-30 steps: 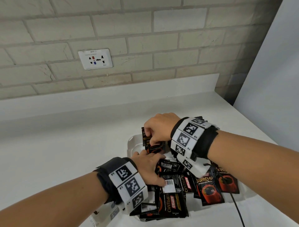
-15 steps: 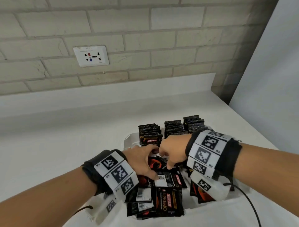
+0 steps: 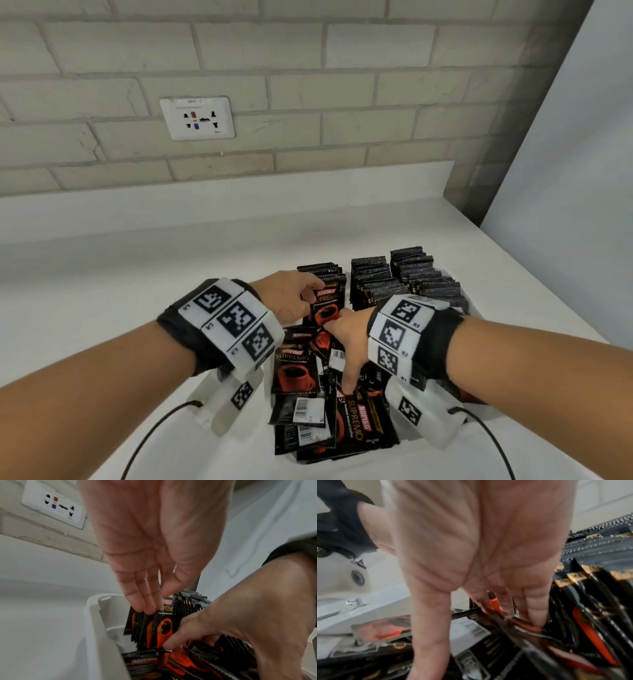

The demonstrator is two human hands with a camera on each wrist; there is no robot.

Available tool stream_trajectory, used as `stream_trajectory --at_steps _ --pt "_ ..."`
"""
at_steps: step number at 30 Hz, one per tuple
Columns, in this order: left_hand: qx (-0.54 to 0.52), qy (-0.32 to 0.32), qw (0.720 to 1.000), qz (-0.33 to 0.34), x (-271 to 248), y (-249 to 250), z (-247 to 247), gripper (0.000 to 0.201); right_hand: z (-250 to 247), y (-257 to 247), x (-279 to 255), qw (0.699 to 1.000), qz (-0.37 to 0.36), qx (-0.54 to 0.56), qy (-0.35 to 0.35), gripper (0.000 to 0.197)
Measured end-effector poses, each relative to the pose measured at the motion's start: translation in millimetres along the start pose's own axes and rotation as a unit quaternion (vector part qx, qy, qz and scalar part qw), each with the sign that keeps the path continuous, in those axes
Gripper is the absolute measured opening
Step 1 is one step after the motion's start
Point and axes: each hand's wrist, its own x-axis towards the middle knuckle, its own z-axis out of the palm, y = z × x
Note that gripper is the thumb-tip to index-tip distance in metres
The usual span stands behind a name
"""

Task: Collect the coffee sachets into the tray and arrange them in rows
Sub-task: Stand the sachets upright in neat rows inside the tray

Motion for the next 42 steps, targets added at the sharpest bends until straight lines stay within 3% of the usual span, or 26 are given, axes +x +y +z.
stream_trajectory --at_steps 9,16,21,23,27,42 --pt "-0.016 -0.004 1.0 0.007 5 -6 3 0.051 -3 4 -10 0.991 0.014 0.132 0.013 0.099" --pt "-0.028 -0.005 1.0 0.011 7 -9 7 0.052 -3 -9 -8 0.992 0.05 0.111 0.011 0.071" --pt "-0.03 -0.011 0.999 0.003 8 -8 9 0.053 3 -10 -17 0.99 0.005 0.1 0.104 0.056" --pt "-0.03 -0.013 0.999 0.003 8 -9 10 0.053 2 -10 -16 0.991 0.007 0.095 0.096 0.06" --pt "-0.036 -0.013 0.999 0.001 9 -10 11 0.053 -4 -10 -10 0.994 0.046 0.095 0.009 0.081" --pt "-0.024 -0.008 1.0 0.0 8 -10 14 0.053 -8 -4 -4 0.994 0.011 0.101 0.031 0.083"
